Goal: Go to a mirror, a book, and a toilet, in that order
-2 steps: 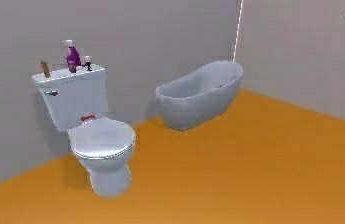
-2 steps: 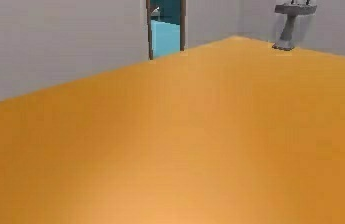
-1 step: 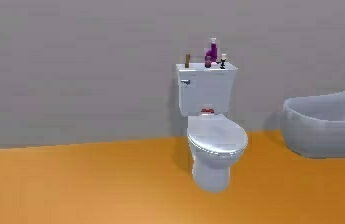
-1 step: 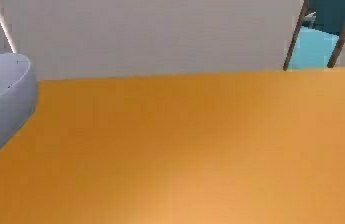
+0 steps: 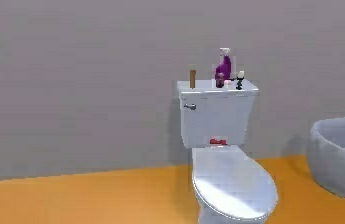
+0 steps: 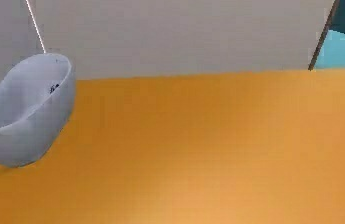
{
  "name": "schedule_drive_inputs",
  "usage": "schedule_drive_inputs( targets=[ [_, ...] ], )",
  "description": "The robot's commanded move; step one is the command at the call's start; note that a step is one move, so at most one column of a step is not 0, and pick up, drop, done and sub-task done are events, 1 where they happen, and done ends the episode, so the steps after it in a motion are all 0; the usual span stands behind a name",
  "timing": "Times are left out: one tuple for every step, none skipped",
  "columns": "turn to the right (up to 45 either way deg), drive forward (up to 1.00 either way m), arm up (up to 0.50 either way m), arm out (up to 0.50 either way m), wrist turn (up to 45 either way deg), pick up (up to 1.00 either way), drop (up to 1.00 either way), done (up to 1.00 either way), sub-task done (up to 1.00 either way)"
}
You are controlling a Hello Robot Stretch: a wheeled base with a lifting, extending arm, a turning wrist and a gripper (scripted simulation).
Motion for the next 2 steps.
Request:
schedule_drive_inputs(
  targets=[
    [18.0,0.00,0.00,0.00,0.0,0.00,0.00,0.00,0.00],
    [0.0,0.00,0.00,0.00,0.0,0.00,0.00,1.00,0.00]
  ],
)
